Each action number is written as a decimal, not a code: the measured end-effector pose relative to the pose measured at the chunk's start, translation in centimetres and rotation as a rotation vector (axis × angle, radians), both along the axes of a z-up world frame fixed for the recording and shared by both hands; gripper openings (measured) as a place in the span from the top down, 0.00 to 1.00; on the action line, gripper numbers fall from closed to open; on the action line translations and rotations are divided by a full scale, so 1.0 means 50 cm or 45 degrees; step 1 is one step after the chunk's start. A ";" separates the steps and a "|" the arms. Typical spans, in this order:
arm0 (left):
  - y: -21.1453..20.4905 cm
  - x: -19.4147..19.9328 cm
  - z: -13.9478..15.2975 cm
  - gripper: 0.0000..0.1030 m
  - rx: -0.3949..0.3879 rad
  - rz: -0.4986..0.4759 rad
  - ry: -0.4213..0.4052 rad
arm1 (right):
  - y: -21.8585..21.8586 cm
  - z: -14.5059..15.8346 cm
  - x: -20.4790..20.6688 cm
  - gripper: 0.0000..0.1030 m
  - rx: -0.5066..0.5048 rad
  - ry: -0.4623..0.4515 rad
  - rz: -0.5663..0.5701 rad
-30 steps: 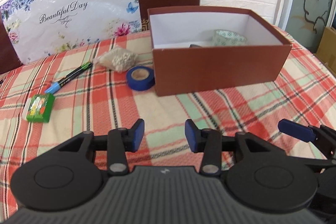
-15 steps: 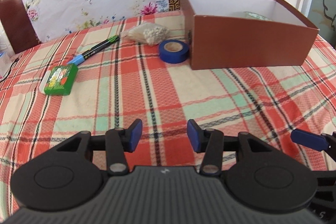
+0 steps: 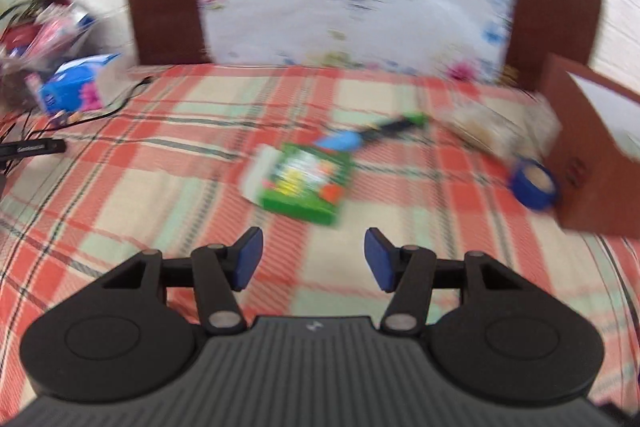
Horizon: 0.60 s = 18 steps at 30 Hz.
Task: Organize objects
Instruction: 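Move the left gripper out toward the green snack box on the table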
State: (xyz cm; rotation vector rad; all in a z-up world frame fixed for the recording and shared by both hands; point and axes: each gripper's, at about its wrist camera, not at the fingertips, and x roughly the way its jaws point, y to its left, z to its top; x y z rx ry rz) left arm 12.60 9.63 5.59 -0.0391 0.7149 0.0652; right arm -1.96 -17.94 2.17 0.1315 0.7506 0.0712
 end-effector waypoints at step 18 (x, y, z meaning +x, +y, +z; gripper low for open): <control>0.032 0.138 -0.067 0.34 -0.044 -0.022 0.077 | 0.023 -0.009 0.016 0.15 -0.113 -0.007 0.030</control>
